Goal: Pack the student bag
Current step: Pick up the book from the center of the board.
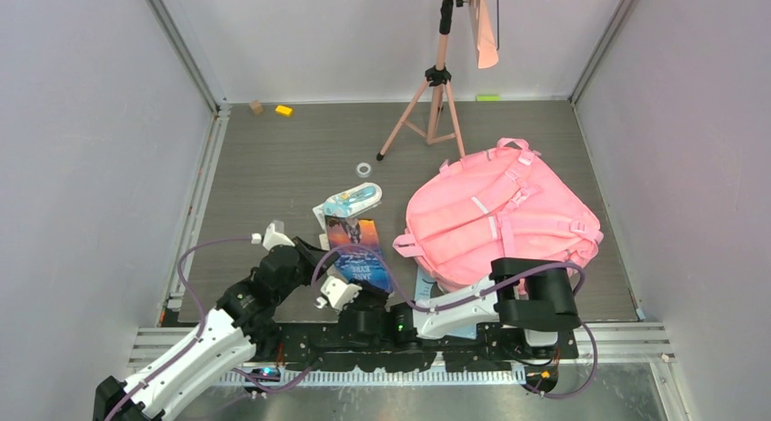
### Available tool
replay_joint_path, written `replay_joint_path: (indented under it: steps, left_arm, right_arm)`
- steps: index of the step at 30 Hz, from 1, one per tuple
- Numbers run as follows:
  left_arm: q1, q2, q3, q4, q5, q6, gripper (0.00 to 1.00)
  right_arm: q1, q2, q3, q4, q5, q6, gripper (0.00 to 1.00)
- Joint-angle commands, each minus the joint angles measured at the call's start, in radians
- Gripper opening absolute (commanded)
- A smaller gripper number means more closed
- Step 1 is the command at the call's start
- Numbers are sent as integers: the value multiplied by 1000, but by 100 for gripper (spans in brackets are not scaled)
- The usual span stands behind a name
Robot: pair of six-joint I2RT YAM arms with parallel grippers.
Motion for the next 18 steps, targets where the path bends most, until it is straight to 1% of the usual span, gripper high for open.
replay_joint_path:
  steps: [1, 2, 3, 4, 5, 6, 7, 9, 13, 18]
  left_arm:
    - [-1, -15, 88, 115, 8, -27, 0]
    - [-1, -14, 92, 102, 9, -19, 0]
    - [-1, -12, 96, 83, 11, -9, 6]
    - [-1, -13, 104, 61, 12, 4, 16]
    - [-1, -12, 113, 30, 11, 16, 27]
    - [-1, -12, 128, 0, 10, 35, 40]
    - [-1, -14, 138, -32, 7, 49, 49]
    - [-1, -18, 155, -99, -7, 70, 62]
    - [-1, -13, 167, -142, -18, 94, 80]
    - [-1, 46, 154, -93, 41, 85, 90]
  right_arm:
    - [-6, -34, 35, 68, 147, 17, 22]
    - [-6, -44, 26, 69, 156, 18, 12]
    - [-6, -65, 21, 73, 160, 21, 8]
    - [-6, -74, 13, 73, 168, 25, 2]
    - [-6, -95, 6, 71, 172, 31, 1]
    - [-6, -106, 2, 70, 180, 38, 1]
    - [-7, -127, -4, 68, 186, 42, 0]
    - [-10, -155, -17, 65, 200, 54, 0]
    - [-14, -191, -35, 67, 213, 74, 0]
    - [-17, -200, -36, 72, 214, 94, 0]
